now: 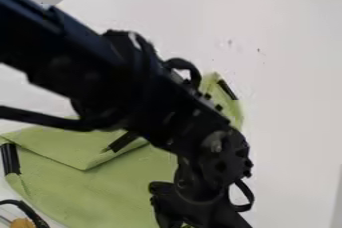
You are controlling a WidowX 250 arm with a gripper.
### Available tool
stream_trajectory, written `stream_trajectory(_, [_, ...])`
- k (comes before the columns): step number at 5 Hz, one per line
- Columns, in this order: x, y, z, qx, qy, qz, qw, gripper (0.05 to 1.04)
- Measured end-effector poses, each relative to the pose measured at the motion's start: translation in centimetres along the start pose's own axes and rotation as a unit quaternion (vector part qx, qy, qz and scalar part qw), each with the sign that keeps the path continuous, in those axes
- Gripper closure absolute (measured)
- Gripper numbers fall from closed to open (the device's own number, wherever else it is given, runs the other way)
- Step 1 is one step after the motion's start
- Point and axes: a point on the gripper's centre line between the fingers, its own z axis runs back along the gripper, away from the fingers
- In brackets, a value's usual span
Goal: Fold the cloth from the bottom right to top left
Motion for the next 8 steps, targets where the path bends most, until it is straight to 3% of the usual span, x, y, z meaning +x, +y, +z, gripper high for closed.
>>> stream_trajectory(2, [0.2, 0.2, -1.4, -0.018, 0.012, -0.008, 0.9997, 0.083])
stream_trajectory(4, [0.5, 0.1, -1.6, -0.002, 0.016, 0.007, 0.9999, 0.083])
stream_trajectory(6, [0.8, 0.3, 0.7, 0.036, 0.04, 0.02, 0.9984, 0.083])
stream_trajectory(8, [1.3, 2.0, -1.0, 0.009, 0.028, 0.013, 0.9995, 0.084])
